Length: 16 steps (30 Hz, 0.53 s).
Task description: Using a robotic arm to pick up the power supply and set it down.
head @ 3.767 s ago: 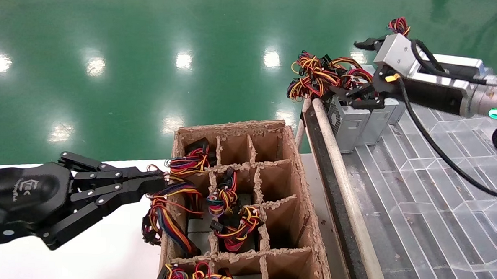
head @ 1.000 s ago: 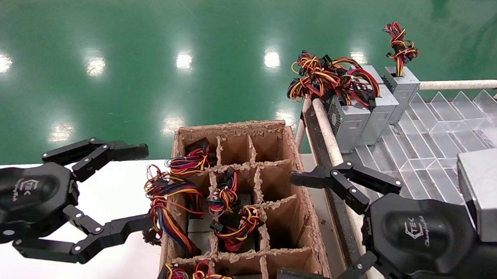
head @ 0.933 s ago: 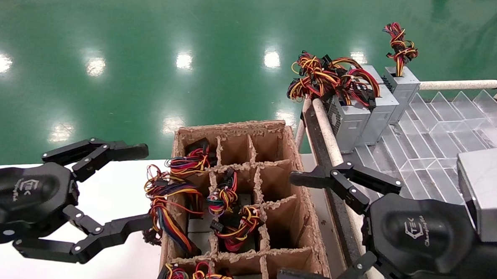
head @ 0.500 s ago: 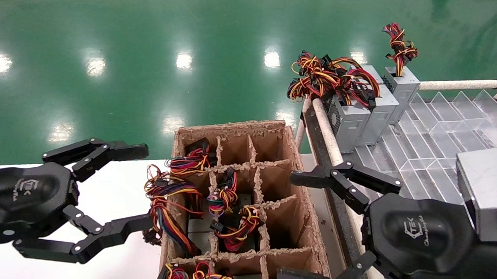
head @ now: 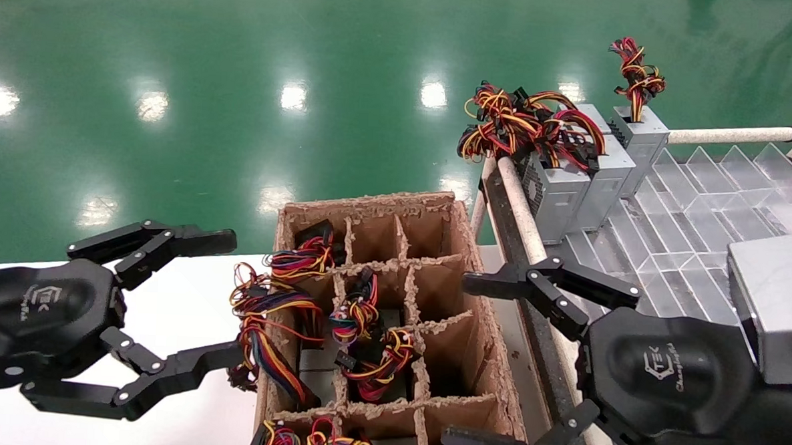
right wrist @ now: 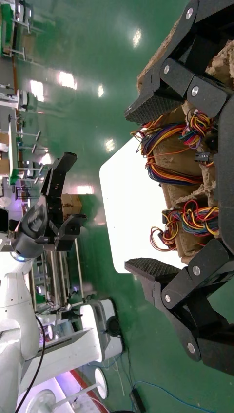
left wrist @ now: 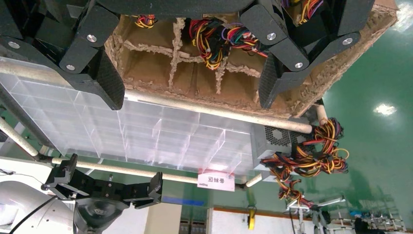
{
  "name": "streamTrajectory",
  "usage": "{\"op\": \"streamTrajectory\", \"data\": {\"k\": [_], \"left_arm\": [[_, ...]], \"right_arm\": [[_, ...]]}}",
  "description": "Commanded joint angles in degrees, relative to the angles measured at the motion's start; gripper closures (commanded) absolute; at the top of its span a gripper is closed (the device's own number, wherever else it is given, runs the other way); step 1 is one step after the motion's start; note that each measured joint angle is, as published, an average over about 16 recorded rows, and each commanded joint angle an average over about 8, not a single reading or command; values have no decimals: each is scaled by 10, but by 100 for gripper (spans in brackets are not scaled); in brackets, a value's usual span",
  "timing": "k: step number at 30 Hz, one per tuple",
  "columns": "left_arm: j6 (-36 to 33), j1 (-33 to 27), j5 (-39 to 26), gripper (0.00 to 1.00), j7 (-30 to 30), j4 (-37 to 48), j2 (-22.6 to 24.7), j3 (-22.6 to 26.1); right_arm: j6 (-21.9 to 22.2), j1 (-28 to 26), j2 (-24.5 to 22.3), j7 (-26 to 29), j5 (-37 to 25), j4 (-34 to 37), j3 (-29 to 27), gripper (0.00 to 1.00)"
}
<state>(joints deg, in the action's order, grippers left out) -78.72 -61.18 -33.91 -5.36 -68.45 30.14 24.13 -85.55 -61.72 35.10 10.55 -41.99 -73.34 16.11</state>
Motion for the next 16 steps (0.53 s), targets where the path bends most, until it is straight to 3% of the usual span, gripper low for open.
{"op": "streamTrajectory", "data": {"k": [1,16], "left_arm": [[0,0,0,0,0,0,0,0],[0,0,0,0,0,0,0,0]], "right_arm": [[0,0,0,0,0,0,0,0],[0,0,0,0,0,0,0,0]]}}
